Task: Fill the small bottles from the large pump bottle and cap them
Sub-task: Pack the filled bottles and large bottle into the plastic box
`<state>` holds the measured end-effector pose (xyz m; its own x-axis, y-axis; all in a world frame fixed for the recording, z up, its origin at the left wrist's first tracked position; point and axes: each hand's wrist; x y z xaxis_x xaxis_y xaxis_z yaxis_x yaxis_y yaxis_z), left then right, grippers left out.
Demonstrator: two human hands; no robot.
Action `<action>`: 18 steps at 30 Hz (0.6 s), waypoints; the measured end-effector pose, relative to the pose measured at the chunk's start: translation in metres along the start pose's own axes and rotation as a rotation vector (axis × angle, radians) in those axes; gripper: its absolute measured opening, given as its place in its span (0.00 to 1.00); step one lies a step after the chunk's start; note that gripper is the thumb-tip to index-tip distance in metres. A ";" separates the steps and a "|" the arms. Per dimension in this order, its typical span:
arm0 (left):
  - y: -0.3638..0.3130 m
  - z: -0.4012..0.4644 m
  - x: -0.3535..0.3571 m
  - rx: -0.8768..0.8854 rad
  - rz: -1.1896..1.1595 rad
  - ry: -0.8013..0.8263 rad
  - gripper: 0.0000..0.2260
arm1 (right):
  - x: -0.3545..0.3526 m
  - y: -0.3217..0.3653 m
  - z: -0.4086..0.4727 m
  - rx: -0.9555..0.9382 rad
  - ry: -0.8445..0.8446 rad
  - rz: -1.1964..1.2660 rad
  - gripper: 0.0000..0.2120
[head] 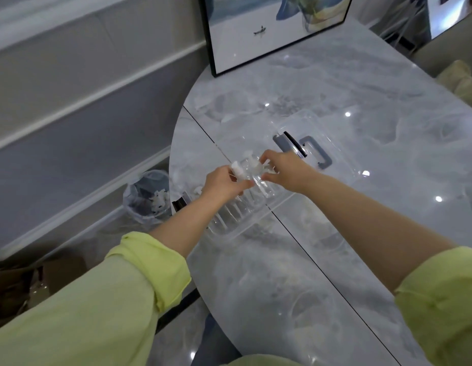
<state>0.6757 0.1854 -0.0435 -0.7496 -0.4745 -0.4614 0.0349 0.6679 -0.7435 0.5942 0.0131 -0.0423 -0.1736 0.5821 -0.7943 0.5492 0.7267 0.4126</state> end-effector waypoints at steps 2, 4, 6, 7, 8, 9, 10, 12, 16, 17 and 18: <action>0.006 0.010 0.006 -0.028 0.031 0.018 0.12 | 0.004 0.000 0.008 0.031 0.033 -0.041 0.19; 0.008 0.017 0.010 -0.044 0.096 0.017 0.13 | 0.005 0.001 0.016 0.055 0.064 -0.047 0.19; 0.009 0.022 0.010 -0.069 0.101 0.003 0.16 | 0.006 0.001 0.021 0.071 0.107 -0.079 0.19; 0.011 0.027 0.011 -0.086 0.111 0.003 0.18 | 0.007 0.001 0.025 0.079 0.130 -0.097 0.19; 0.011 0.029 0.010 -0.101 0.129 0.004 0.20 | 0.007 0.001 0.027 0.088 0.149 -0.114 0.18; 0.012 0.033 0.009 -0.113 0.149 0.006 0.24 | 0.008 0.002 0.030 0.098 0.164 -0.127 0.18; 0.013 0.036 0.009 -0.129 0.169 0.011 0.27 | 0.008 0.003 0.031 0.109 0.177 -0.145 0.18; 0.013 0.042 0.010 -0.157 0.211 0.025 0.31 | 0.008 0.005 0.034 0.136 0.194 -0.199 0.18; 0.011 0.048 0.017 -0.179 0.341 0.053 0.33 | 0.012 0.010 0.032 0.170 0.198 -0.299 0.24; 0.011 0.049 0.018 -0.186 0.365 0.056 0.33 | 0.013 0.011 0.031 0.168 0.193 -0.325 0.25; 0.010 0.050 0.019 -0.192 0.385 0.056 0.34 | 0.014 0.012 0.031 0.167 0.184 -0.349 0.24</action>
<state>0.6947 0.1549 -0.0837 -0.7413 -0.1415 -0.6561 0.1991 0.8871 -0.4163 0.6232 0.0185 -0.0621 -0.5070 0.3783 -0.7745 0.5543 0.8312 0.0432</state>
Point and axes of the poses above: each hand's wrist, its own z-axis towards the middle knuckle, its own x-axis out of the palm, y = z × x, and after that the axes turned 7 degrees about x, right-handed
